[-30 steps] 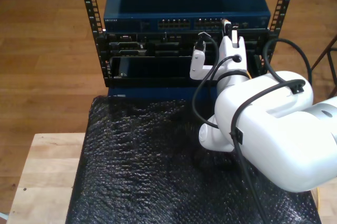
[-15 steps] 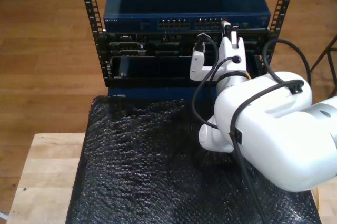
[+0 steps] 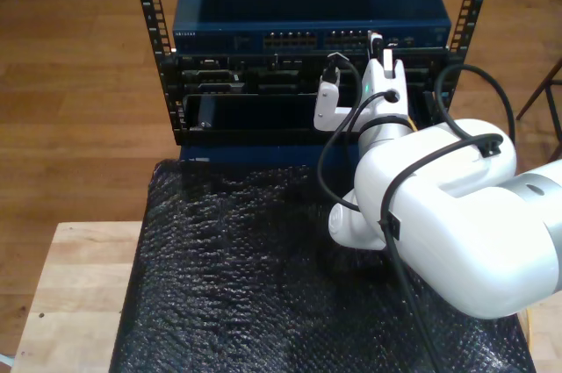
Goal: Grab the cable and plug it in
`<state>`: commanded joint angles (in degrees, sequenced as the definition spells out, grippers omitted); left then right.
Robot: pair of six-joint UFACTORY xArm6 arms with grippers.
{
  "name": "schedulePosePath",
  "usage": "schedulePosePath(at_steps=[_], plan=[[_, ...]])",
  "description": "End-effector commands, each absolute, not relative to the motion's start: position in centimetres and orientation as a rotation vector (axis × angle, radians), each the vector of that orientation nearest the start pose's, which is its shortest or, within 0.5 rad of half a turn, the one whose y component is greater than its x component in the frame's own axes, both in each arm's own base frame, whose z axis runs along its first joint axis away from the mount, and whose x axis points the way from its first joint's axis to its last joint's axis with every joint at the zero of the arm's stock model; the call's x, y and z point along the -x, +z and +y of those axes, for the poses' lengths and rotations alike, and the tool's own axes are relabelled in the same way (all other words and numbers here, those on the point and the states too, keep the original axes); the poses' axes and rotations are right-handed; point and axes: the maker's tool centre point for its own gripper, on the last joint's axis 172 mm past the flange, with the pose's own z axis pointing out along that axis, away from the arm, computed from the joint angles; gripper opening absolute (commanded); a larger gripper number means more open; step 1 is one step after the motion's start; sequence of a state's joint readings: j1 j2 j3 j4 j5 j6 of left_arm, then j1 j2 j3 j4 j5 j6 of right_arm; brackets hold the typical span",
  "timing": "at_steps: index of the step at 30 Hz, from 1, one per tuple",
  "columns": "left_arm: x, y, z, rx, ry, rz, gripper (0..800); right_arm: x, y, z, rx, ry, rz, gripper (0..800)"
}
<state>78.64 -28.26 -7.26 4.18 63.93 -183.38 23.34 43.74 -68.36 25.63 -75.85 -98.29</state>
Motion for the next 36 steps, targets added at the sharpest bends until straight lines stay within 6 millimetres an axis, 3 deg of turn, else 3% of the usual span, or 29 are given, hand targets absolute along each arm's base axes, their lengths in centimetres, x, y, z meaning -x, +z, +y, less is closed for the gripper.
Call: schedulePosePath(at_steps=[23, 36], plan=[[-0.8, 3.7, 11.5, 2.255, -0.466, 2.724, 800, -66.9, 27.4, 15.5, -1.138, 1.286, 1.053, 0], [-0.8, 3.7, 11.5, 2.255, -0.466, 2.724, 800, -67.1, 27.3, 14.3, -1.147, 1.272, 1.043, 0]])
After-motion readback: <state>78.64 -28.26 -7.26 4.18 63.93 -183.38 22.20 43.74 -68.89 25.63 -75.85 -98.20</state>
